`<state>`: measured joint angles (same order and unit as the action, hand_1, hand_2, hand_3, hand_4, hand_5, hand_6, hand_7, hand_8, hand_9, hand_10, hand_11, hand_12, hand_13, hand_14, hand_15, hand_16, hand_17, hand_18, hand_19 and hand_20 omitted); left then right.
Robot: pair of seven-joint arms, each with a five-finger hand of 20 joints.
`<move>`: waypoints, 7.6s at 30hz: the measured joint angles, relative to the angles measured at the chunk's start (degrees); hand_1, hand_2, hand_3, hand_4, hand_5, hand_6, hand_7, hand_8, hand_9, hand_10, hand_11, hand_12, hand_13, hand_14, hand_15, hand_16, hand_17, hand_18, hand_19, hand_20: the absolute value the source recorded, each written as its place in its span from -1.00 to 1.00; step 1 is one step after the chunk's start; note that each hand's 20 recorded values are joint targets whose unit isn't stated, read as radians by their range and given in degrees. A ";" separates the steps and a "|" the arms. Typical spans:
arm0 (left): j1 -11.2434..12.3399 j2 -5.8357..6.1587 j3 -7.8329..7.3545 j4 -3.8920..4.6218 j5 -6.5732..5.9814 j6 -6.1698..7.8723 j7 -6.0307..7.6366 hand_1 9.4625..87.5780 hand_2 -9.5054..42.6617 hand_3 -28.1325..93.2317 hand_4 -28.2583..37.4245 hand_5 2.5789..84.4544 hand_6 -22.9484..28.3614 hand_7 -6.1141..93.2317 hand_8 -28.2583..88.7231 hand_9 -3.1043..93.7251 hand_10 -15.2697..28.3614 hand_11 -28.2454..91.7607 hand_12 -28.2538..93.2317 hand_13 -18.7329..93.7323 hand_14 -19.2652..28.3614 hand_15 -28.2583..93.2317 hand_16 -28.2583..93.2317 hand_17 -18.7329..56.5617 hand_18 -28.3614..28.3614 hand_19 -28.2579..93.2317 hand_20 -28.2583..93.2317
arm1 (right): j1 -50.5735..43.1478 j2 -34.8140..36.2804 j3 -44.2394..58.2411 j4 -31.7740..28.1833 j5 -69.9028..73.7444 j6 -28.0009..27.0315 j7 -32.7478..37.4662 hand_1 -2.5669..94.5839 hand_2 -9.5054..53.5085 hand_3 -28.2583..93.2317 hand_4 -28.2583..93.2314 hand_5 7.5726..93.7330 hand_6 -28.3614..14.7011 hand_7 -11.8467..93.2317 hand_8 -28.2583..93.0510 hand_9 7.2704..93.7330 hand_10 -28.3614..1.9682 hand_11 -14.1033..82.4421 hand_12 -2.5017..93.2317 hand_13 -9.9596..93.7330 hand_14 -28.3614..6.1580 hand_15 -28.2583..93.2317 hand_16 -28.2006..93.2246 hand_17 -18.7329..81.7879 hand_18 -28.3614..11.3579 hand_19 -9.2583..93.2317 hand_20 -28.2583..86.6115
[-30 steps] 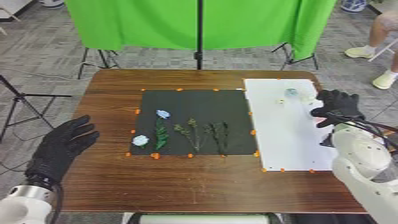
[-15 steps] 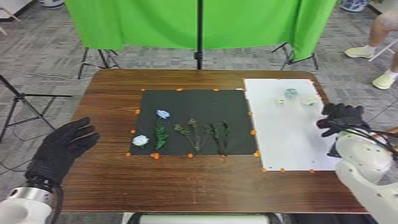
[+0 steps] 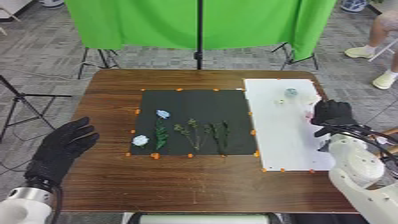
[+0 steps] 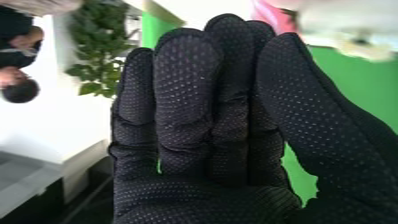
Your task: Arrange flowers
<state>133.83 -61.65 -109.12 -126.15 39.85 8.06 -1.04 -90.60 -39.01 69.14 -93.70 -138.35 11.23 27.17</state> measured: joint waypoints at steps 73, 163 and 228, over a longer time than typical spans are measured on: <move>-1.31 0.04 1.29 0.24 -0.04 0.30 -1.04 -0.40 -0.54 0.67 -1.00 -0.11 0.10 -0.16 -0.82 -0.18 0.42 0.13 -0.38 -0.13 0.55 0.34 -0.67 -0.63 0.82 0.51 -0.60 | 32.45 -24.04 -38.76 3.86 -0.34 -1.89 -18.54 0.12 -1.00 0.87 -1.00 0.29 0.24 0.46 -0.77 0.74 0.56 -0.16 0.09 0.75 0.54 0.41 0.03 0.15 -0.41 0.80 0.18; 0.28 -0.07 0.38 0.19 -0.08 0.43 -0.54 -0.41 -0.52 0.65 -1.00 -0.13 0.09 -0.21 -0.80 -0.20 0.39 0.09 -0.37 -0.14 0.54 0.30 -0.67 -0.64 0.81 0.51 -0.60 | 22.40 -4.57 -19.02 10.38 1.85 -4.99 -1.07 -0.30 -1.00 0.94 -1.00 -0.21 0.23 -0.06 -0.91 -0.08 0.25 0.25 -0.51 0.20 0.34 0.38 -0.30 -0.21 -0.35 0.52 -0.04; -0.71 -0.45 1.05 0.35 -0.10 0.42 -1.06 -0.41 -0.50 0.64 -0.99 -0.14 0.09 -0.24 -0.78 -0.20 0.38 0.06 -0.37 -0.14 0.53 0.27 -0.65 -0.64 0.80 0.49 -0.58 | 29.60 -18.45 -37.16 7.71 -5.00 1.98 -16.53 0.00 -1.00 0.84 -1.00 0.44 0.43 0.14 -0.74 0.83 0.70 -0.29 0.06 0.71 0.59 0.35 0.01 0.00 -0.34 0.67 0.17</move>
<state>133.12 -62.10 -108.07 -125.80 39.74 8.48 -2.11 -61.00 -57.46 31.98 -85.99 -143.35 13.21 10.64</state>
